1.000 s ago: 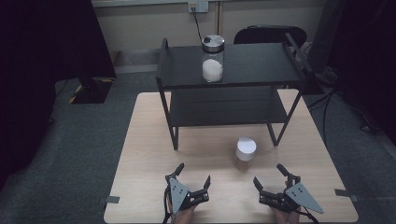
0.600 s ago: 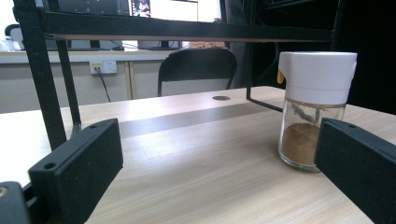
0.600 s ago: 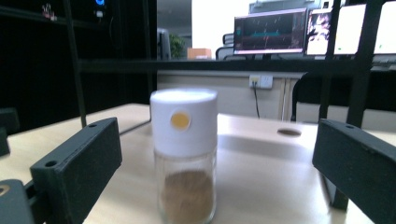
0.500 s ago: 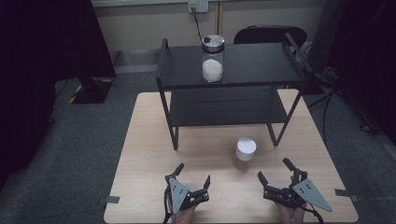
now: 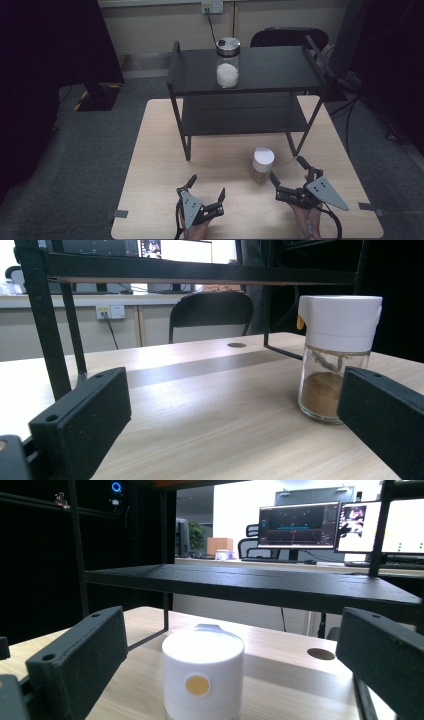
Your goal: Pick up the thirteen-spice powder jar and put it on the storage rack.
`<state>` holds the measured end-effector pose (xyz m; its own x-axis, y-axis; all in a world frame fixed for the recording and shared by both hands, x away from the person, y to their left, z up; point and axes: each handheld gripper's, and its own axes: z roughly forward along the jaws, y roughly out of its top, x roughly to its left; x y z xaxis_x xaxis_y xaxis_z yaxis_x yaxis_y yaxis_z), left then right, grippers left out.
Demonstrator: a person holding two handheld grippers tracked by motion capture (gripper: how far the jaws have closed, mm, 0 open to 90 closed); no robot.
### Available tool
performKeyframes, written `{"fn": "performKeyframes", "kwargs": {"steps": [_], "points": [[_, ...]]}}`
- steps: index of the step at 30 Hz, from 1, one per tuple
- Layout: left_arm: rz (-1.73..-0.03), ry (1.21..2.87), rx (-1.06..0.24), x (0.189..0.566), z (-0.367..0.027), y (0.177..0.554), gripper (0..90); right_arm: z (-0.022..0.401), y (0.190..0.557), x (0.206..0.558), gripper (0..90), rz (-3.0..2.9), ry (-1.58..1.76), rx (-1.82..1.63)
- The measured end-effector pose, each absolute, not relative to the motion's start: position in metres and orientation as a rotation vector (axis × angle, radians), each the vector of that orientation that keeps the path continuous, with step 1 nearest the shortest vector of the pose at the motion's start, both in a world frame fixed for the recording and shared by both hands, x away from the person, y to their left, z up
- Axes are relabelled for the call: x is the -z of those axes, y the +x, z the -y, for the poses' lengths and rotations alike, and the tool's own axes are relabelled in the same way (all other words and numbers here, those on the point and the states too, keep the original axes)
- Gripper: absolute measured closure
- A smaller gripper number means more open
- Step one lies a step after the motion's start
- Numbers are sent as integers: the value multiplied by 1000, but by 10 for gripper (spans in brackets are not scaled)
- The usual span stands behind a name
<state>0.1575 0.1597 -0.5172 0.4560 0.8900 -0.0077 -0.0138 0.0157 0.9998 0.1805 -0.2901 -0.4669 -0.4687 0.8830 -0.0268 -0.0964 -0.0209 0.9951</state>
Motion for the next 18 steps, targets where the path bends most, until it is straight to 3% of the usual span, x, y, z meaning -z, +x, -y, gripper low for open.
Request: {"fn": "performKeyframes", "kwargs": {"steps": [18], "points": [[-848, 1376, -854, 517, -160, 158, 3, 262, 217, 461, 39, -1548, 913, -1567]]}}
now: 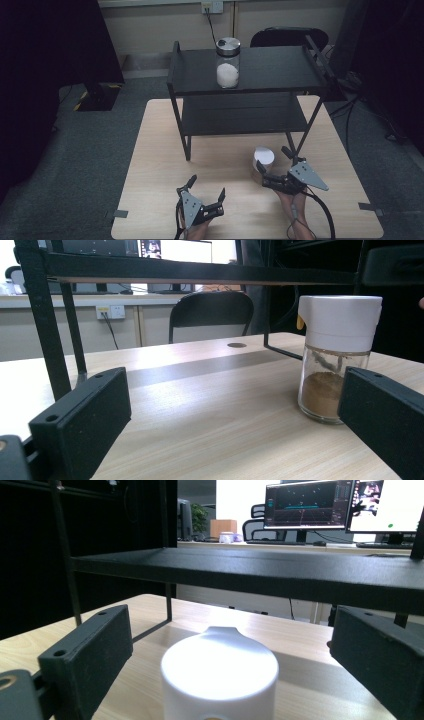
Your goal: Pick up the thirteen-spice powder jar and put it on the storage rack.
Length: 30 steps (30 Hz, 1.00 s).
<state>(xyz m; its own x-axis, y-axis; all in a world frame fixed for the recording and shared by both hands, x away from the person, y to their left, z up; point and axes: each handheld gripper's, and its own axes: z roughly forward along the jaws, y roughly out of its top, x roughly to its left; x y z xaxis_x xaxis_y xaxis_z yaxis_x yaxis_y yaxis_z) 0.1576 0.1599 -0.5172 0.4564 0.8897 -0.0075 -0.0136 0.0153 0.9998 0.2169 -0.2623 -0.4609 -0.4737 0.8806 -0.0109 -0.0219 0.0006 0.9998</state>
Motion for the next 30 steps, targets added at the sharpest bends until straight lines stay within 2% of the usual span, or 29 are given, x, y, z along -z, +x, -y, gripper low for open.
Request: {"fn": "performKeyframes", "kwargs": {"steps": [15, 30], "points": [[-848, 1376, -854, 517, -160, 158, 4, 249, 223, 483, 164, -1536, 950, -1548], [-847, 1376, -854, 517, -160, 158, 2, 248, 227, 488, 231, -1562, 977, -1546]]}}
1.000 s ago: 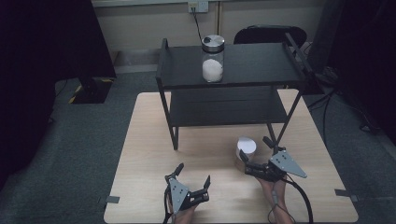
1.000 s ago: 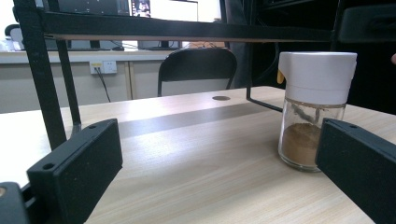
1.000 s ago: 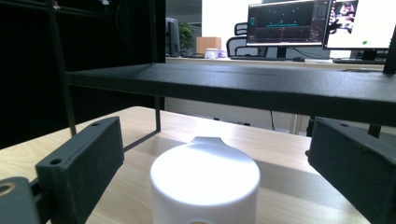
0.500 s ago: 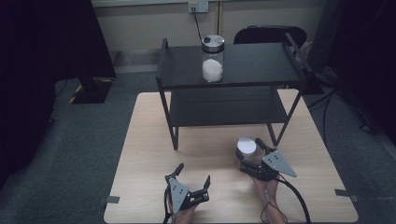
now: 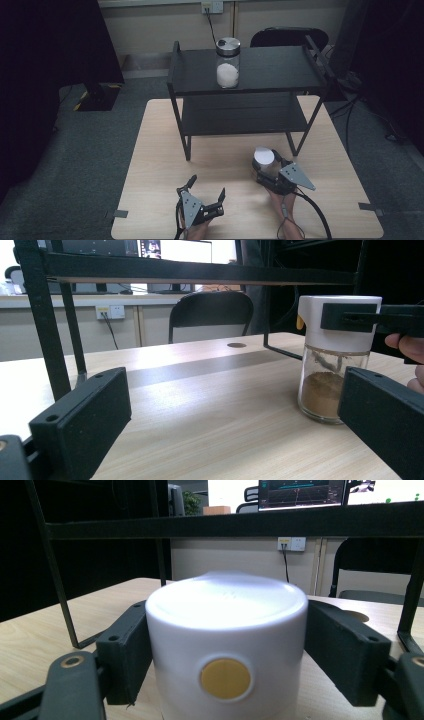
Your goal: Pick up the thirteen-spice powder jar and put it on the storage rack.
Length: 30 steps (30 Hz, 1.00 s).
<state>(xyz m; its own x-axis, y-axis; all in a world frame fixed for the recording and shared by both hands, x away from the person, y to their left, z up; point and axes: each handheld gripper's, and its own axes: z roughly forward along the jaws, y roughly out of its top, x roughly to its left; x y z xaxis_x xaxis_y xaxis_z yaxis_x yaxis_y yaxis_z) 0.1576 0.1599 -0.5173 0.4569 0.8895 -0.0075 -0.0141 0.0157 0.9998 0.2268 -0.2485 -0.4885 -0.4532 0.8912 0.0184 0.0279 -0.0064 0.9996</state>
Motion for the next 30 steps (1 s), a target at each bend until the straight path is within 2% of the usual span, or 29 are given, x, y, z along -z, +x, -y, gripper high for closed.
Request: {"fn": "performKeyframes", "kwargs": {"steps": [8, 30], "points": [[-843, 1378, -849, 517, -161, 158, 1, 250, 230, 489, 296, -1602, 955, -1527], [-843, 1379, -849, 517, -161, 158, 0, 256, 228, 479, 302, -1620, 980, -1520]]}}
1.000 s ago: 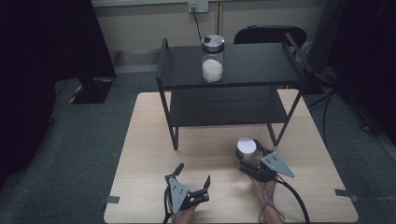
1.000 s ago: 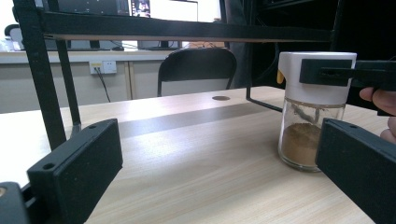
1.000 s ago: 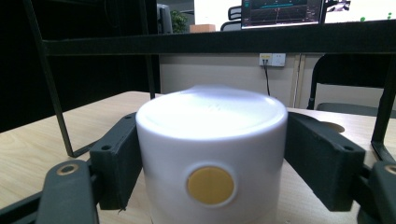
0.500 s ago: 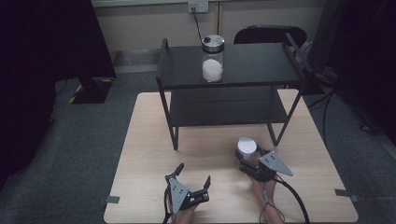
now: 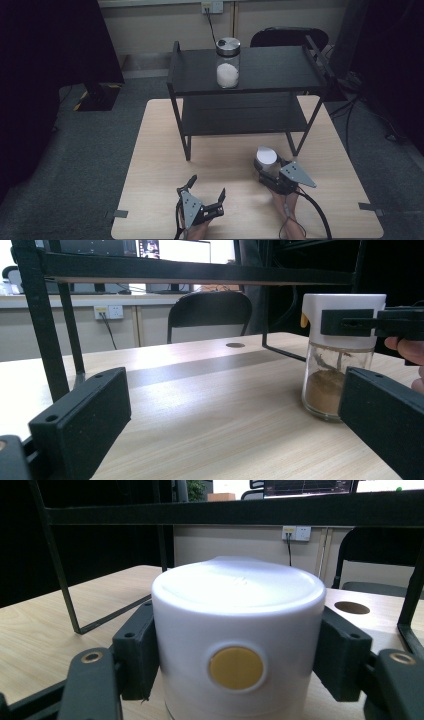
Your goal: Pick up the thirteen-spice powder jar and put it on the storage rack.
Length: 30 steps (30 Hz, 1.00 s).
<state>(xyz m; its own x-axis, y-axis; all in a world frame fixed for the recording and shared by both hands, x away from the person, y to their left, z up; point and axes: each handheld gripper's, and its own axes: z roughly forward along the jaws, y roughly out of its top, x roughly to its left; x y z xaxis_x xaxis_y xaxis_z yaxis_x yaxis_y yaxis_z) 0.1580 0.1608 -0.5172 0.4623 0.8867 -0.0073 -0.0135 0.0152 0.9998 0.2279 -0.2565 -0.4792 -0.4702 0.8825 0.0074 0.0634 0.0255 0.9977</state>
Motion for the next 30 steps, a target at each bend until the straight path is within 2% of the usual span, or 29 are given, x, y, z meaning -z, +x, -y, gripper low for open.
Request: {"fn": "performKeyframes", "kwargs": {"steps": [30], "points": [[-843, 1378, -849, 517, -161, 158, 2, 273, 219, 453, 303, -1644, 942, -1569]]}}
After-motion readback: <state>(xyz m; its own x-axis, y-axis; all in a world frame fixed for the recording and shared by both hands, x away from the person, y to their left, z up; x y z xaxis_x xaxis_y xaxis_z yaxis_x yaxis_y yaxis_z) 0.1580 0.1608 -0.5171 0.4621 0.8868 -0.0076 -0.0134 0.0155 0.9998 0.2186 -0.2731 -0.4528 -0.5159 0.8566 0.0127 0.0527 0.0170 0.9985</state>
